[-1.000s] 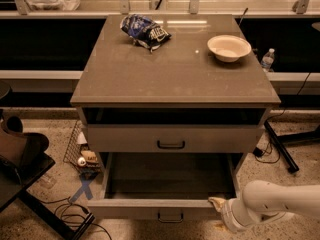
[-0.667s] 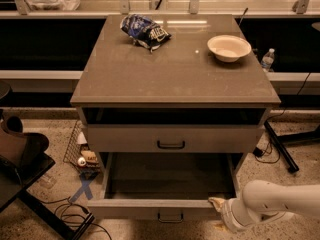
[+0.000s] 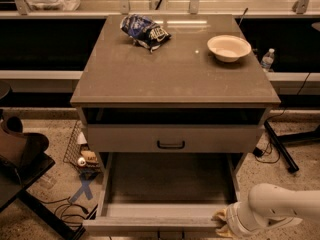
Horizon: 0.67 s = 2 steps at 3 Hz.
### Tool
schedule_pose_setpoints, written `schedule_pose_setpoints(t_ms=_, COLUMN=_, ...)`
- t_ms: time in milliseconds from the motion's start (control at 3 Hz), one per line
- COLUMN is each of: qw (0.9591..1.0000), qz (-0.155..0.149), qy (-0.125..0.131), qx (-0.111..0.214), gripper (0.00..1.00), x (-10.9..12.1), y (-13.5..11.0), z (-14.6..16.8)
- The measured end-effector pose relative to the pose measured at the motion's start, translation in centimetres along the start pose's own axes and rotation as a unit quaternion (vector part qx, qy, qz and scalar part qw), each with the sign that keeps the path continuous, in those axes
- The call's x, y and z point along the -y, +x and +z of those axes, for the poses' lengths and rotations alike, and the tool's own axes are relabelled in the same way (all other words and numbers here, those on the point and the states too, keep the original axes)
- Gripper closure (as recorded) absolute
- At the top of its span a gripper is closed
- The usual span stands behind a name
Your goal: Open middle drawer
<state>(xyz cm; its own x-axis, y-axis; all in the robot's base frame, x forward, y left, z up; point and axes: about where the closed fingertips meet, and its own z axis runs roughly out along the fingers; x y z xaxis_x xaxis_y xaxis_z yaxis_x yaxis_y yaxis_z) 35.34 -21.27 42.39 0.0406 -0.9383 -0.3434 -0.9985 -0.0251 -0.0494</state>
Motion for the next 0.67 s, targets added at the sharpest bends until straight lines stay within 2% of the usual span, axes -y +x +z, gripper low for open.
schedule_pose_setpoints(t_ms=667, qw=1.0, qz=0.0, qy=0.0, qx=0.0, gripper=1.0, x=0.01, y=-0.16, z=-0.43)
